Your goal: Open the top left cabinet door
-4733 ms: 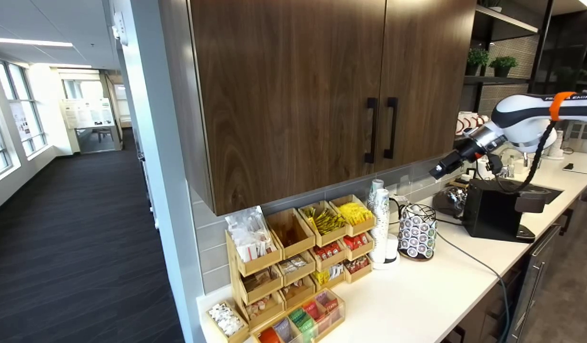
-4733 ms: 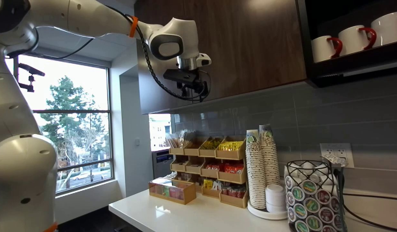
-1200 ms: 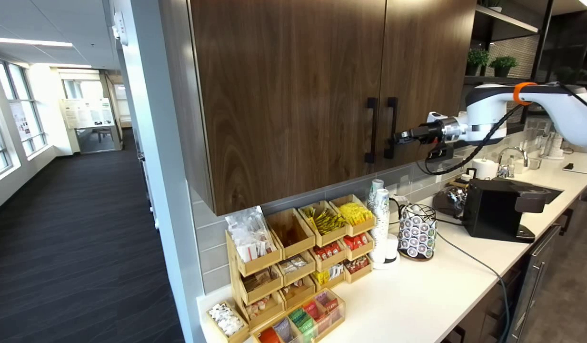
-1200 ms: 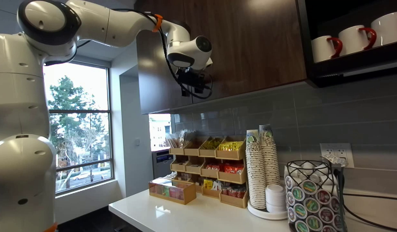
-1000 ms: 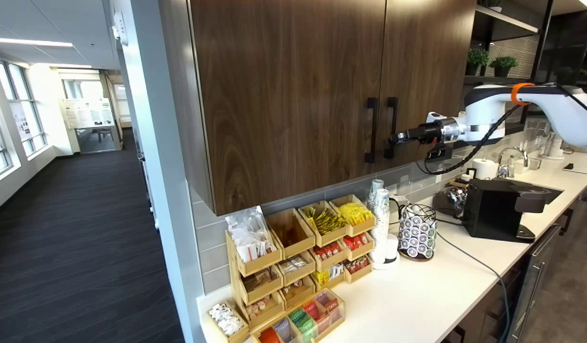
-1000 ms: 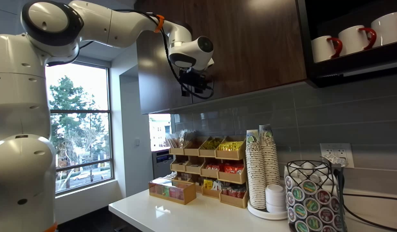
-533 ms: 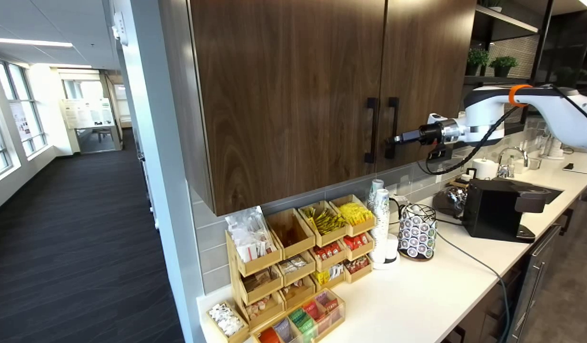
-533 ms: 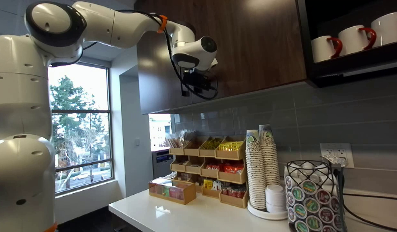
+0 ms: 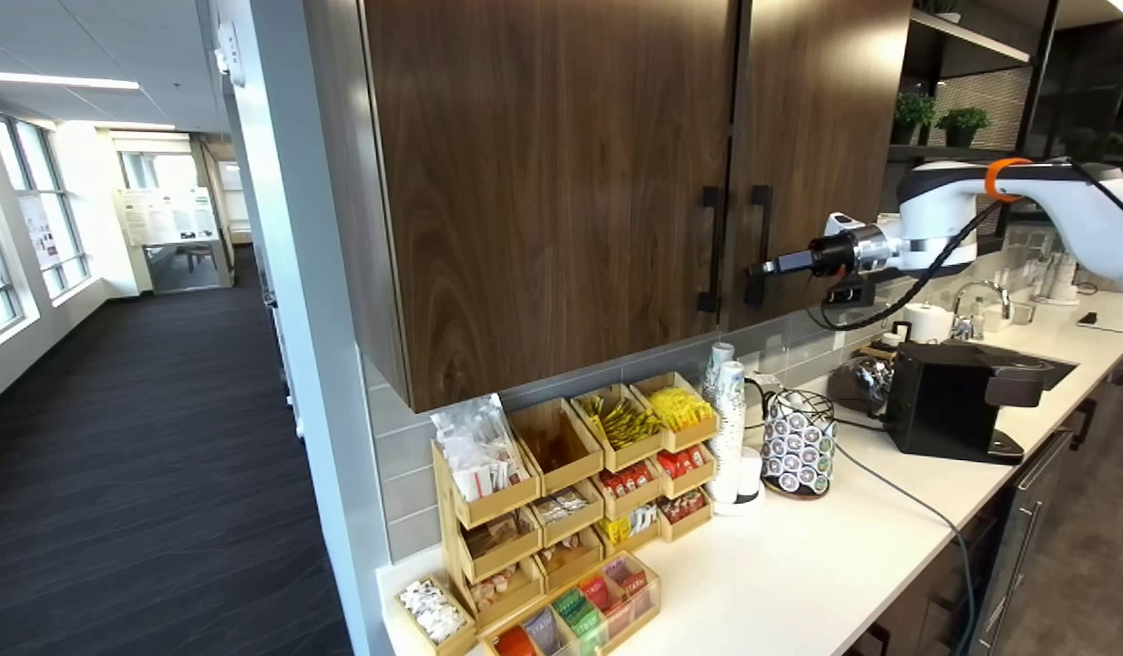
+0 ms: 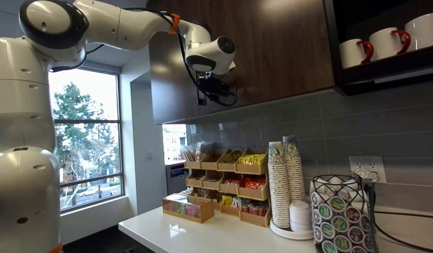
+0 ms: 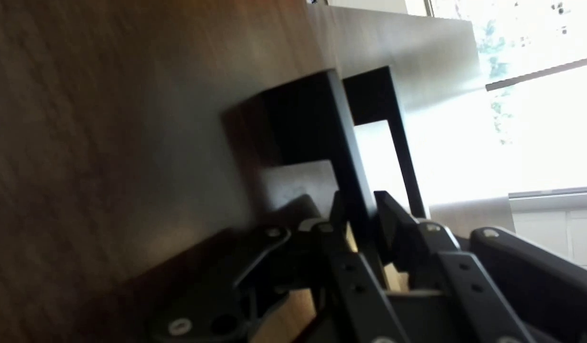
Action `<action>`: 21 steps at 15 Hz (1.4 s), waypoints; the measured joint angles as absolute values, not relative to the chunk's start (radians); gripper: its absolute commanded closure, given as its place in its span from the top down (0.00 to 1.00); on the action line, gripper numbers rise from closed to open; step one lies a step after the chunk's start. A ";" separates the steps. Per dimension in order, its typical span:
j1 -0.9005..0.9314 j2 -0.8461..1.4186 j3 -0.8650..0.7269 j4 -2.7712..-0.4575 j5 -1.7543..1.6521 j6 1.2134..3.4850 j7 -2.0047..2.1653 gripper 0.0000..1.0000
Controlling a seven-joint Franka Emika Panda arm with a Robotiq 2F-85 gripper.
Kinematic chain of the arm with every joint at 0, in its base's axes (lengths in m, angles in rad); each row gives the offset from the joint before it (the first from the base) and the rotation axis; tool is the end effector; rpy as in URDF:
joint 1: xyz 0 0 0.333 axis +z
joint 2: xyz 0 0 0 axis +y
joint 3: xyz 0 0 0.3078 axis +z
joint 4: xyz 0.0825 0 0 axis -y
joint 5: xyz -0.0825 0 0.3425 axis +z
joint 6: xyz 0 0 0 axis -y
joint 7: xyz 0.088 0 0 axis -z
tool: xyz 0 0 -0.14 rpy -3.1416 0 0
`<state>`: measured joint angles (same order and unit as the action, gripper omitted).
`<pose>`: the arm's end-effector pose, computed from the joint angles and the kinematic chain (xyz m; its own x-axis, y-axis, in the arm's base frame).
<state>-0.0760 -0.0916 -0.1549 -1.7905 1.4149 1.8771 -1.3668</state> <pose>0.5367 -0.0219 0.6534 0.3269 0.0039 0.9450 0.8092 -0.5176 -0.2778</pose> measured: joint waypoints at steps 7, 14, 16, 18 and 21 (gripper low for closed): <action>-0.149 -0.212 -0.214 -1.901 1.336 1.600 -1.418 0.05; -0.241 -0.352 -0.312 -1.977 1.218 1.334 -1.442 0.05; -0.265 -0.378 -0.337 -1.983 1.189 1.282 -1.442 0.05; -0.287 -0.399 -0.361 -1.991 1.166 1.242 -1.446 0.05; -0.315 -0.416 -0.398 -1.994 1.146 1.184 -1.460 0.05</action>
<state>-0.3145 -0.4159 -0.3978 -1.9945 1.1457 1.1841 -1.4596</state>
